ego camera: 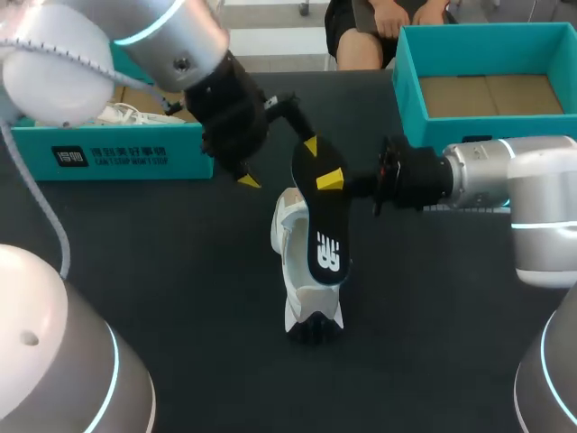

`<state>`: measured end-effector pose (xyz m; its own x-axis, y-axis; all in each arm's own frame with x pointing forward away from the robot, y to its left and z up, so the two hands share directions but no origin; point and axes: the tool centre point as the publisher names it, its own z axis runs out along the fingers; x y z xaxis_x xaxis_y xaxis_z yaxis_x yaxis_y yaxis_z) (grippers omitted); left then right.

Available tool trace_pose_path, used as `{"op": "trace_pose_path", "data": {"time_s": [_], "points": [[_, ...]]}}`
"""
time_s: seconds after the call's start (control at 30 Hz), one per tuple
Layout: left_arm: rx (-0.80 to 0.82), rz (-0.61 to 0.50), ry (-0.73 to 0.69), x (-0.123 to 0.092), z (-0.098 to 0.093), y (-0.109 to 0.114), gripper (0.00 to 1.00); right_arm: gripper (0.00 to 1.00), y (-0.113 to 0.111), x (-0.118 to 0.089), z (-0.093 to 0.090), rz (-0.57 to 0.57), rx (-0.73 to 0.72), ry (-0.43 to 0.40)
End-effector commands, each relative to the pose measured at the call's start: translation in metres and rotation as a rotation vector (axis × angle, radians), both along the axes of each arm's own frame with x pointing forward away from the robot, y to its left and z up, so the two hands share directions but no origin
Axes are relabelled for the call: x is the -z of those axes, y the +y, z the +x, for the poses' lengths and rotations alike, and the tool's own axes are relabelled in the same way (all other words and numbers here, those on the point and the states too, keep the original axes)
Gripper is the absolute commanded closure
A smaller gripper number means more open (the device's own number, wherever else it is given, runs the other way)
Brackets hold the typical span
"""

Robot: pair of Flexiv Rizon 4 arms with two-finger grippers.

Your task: Take the shoe out of the shoebox, open the shoe tongue, remove and reinsert the insole, then place the shoe into the shoebox

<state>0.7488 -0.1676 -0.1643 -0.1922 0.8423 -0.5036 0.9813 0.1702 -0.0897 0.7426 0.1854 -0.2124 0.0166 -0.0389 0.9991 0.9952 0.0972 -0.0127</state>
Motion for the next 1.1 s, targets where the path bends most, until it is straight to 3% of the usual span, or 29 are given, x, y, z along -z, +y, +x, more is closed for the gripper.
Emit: {"op": "trace_pose_path", "data": {"time_s": [0.03,0.17,0.43,1.1], "points": [[-0.062,-0.509,-0.029,0.008,0.003,0.008,0.0,1.0,-0.002,-0.004,-0.004,-0.011,0.016,-0.001],[-0.028,-0.682,-0.049,0.007,0.001,0.015,0.0,1.0,-0.001,-0.004,-0.005,0.0,0.016,0.004],[0.002,-0.839,-0.064,0.004,-0.007,0.019,0.0,1.0,0.0,-0.009,-0.008,0.021,0.014,0.026],[0.035,-0.806,-0.056,0.006,-0.01,0.018,0.0,1.0,0.004,-0.002,-0.011,0.033,0.02,0.014]]}}
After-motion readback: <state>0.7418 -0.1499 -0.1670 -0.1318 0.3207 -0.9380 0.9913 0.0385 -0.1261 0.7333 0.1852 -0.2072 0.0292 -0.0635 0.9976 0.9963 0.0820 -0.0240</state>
